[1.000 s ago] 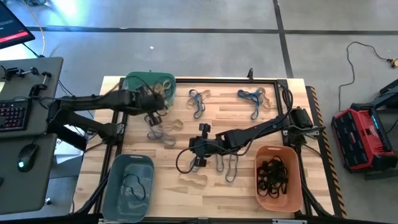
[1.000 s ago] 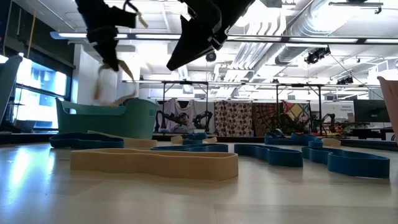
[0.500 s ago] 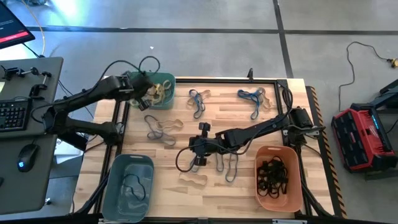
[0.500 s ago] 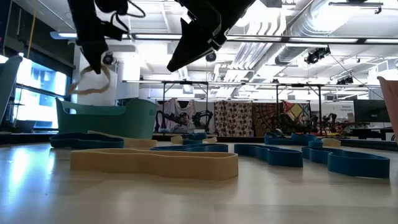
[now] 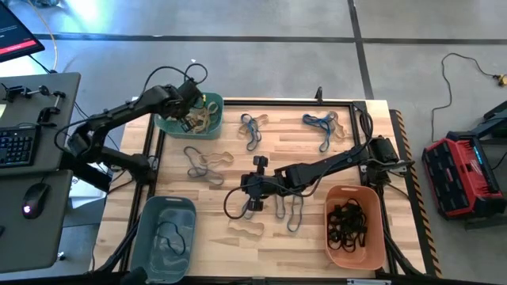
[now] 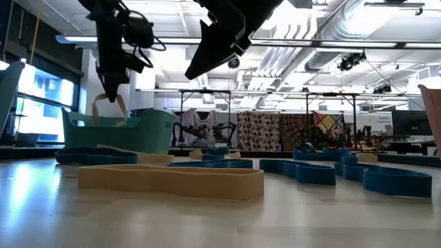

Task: Sort rubber bands into baskets
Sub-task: Put the brown rubber band into the green bin

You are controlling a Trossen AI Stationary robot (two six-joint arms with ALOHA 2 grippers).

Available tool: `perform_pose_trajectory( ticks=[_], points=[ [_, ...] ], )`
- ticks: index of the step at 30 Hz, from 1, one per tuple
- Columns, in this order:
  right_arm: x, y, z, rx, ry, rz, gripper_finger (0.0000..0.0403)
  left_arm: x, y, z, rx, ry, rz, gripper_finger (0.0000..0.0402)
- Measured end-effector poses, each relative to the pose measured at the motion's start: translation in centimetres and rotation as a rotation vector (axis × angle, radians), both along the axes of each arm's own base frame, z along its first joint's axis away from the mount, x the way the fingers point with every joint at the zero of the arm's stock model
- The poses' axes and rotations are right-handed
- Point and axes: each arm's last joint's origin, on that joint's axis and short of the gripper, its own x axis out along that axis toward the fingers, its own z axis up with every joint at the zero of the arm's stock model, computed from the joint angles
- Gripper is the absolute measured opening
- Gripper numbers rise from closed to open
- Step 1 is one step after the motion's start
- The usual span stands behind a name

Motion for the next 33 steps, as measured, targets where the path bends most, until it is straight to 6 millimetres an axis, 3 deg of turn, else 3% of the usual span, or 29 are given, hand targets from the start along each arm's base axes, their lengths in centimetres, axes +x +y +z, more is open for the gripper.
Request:
perform_pose_trajectory(
  ticks=[10,17,33],
  points=[
    [-0.1,0.0,-0.1,-0.005,0.019,0.002,0.0,1.5,1.3,-2.2,-0.101,-0.032,-0.015,0.0],
    [-0.2,0.1,-0.2,-0.004,0.022,0.002,0.0,2.6,1.6,-2.8,-0.205,-0.189,-0.06,0.0005],
    [-0.2,0.2,-0.2,0.025,0.029,0.029,0.0,4.1,0.3,-3.9,-0.261,-0.236,-0.161,0.0108]
  ],
)
